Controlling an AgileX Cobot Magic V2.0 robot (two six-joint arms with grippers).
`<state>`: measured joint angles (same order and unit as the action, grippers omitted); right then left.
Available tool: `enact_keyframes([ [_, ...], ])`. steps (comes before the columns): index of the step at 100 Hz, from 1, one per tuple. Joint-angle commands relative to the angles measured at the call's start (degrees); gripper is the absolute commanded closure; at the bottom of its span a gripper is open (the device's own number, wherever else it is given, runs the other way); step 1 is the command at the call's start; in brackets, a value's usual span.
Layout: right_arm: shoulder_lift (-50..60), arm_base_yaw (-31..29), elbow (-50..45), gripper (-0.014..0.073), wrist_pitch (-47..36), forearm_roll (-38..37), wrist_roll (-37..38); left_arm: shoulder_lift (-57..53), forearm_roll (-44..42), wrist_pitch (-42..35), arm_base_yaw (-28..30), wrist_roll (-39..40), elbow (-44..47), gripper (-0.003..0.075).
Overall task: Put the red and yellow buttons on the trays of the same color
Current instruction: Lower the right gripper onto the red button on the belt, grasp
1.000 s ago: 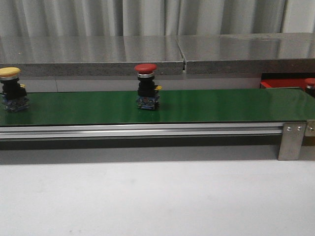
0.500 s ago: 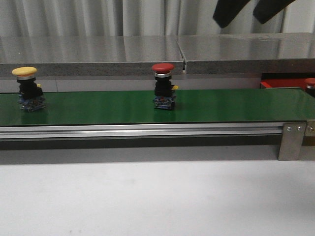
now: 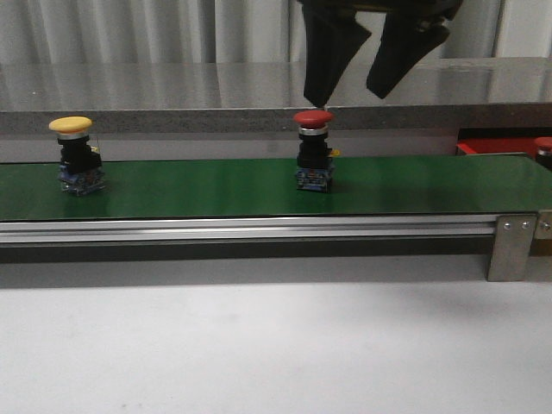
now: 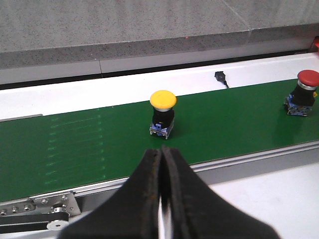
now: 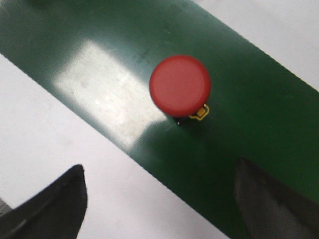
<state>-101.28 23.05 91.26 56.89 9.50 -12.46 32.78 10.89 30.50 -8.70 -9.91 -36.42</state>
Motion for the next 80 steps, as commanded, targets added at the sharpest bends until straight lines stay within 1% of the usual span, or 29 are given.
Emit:
enact_keyframes([
  [1,0.39,0.03,3.53,-0.0008,-2.22,-1.38,-0.57,0.02,0.57,-4.07,-0.42,0.37,-1.56,0.0739],
  [12,-2.12,0.03,5.09,-0.0008,-3.66,-3.38,-0.52,0.02,0.57,-4.07,-0.42,0.37,-1.56,0.0739],
  [33,-4.57,-0.03,5.17,0.0,-7.76,-5.4,-0.52,0.02,0.57,-4.07,-0.42,0.37,-1.56,0.0739],
  [40,-5.03,-0.03,5.17,0.0056,-8.38,-6.18,-0.52,0.02,0.57,-4.07,-0.42,0.37,-1.56,0.0739],
  [55,-5.63,-0.48,5.17,0.0282,-8.42,-6.56,-0.52,0.02,0.57,-4.07,-0.42,0.37,-1.56,0.0739],
  [60,-5.63,-0.52,5.17,0.0332,-8.48,-6.56,-0.52,0.02,0.57,-4.07,-0.42,0.37,-1.56,0.0739],
  [67,-5.63,-0.6,5.17,0.0358,-8.92,-6.56,-0.52,0.02,0.57,-4.07,-0.42,0.37,-1.56,0.0739],
  [80,-5.12,-0.6,5.17,0.0358,-9.2,-6.56,0.13,0.02,0.57,-4.07,-0.42,0.37,-1.56,0.0739],
])
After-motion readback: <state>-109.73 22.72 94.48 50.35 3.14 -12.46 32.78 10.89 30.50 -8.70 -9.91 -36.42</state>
